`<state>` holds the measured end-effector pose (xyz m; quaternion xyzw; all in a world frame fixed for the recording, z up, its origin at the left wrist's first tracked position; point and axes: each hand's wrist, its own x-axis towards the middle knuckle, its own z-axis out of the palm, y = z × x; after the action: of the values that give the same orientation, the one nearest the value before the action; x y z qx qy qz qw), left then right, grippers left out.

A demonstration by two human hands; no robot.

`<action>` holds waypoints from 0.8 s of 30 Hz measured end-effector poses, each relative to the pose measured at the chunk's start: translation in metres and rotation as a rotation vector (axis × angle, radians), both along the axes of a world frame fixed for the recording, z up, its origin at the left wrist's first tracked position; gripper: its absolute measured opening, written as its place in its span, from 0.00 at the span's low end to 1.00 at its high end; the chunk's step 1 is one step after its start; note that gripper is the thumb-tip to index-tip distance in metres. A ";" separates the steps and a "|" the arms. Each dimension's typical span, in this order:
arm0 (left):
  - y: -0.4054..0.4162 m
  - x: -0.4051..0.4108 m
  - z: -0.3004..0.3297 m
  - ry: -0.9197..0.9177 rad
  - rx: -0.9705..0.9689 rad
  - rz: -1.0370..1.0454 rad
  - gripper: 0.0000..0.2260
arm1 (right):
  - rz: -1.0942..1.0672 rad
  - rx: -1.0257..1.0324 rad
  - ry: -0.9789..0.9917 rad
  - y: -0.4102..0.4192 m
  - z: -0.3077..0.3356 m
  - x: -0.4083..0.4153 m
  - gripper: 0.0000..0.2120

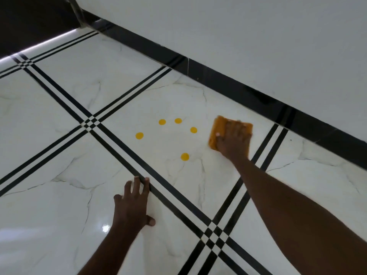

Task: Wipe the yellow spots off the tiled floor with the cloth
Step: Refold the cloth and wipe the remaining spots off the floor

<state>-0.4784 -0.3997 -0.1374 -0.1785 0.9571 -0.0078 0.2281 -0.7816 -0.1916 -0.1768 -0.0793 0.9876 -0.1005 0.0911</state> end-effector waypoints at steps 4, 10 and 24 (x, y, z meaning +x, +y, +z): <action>-0.004 0.003 -0.001 -0.017 0.043 0.006 0.56 | 0.272 -0.007 0.067 -0.070 -0.015 0.072 0.36; -0.054 -0.004 0.026 0.053 0.154 0.040 0.48 | 0.257 0.061 0.045 0.063 -0.003 0.130 0.35; -0.092 0.002 0.010 0.006 0.085 0.104 0.57 | 0.470 -0.061 0.117 -0.050 -0.010 0.203 0.35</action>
<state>-0.4761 -0.4918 -0.1275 -0.2179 0.9468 0.0454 0.2326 -0.5790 -0.2411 -0.1872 -0.3151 0.9422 -0.1014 0.0523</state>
